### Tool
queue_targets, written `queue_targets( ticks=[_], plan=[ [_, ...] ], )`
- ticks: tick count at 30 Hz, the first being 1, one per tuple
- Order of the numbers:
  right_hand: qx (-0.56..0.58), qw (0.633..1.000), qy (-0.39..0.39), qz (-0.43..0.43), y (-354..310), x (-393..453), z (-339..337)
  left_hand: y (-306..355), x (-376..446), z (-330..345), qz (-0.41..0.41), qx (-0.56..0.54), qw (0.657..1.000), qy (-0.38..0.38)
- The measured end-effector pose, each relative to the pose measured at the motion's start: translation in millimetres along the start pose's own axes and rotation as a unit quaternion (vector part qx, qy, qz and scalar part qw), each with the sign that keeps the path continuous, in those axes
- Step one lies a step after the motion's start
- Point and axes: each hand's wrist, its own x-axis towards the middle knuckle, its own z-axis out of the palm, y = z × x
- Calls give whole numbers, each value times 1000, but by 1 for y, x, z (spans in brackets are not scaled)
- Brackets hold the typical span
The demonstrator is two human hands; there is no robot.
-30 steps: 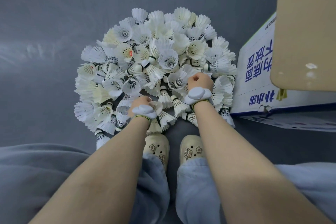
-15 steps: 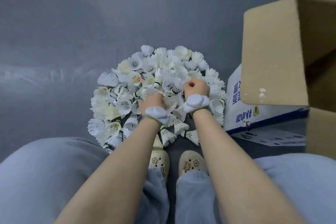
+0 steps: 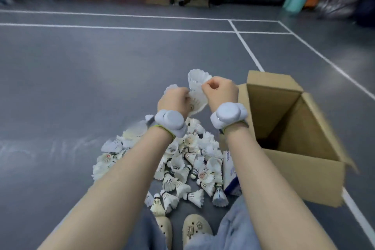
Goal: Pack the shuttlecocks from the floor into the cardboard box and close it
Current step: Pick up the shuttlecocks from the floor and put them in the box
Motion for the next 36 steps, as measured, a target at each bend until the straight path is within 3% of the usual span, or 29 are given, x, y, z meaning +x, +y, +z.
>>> queue_targets(
  ticks=[11,15,17,20,24,30,36],
  plan=[
    [-2,989,149,-4,46,-5,-117,121,-14,30,154,-120,980,34],
    [-52,979,191,44,68,-3,-132,141,-20,54,224,-139,964,22],
    [-96,969,202,105,84,2,-136,151,-22,67,258,-156,953,-30],
    [-155,954,168,192,100,3,-139,156,-25,78,271,-139,943,-134],
    [-159,949,103,253,110,4,-135,147,-21,77,234,-135,952,-146],
    [-94,961,58,252,95,7,-112,115,-13,59,180,-112,968,-135],
    [-38,981,-18,189,74,6,-67,70,-8,45,138,-63,979,-138]
  ],
)
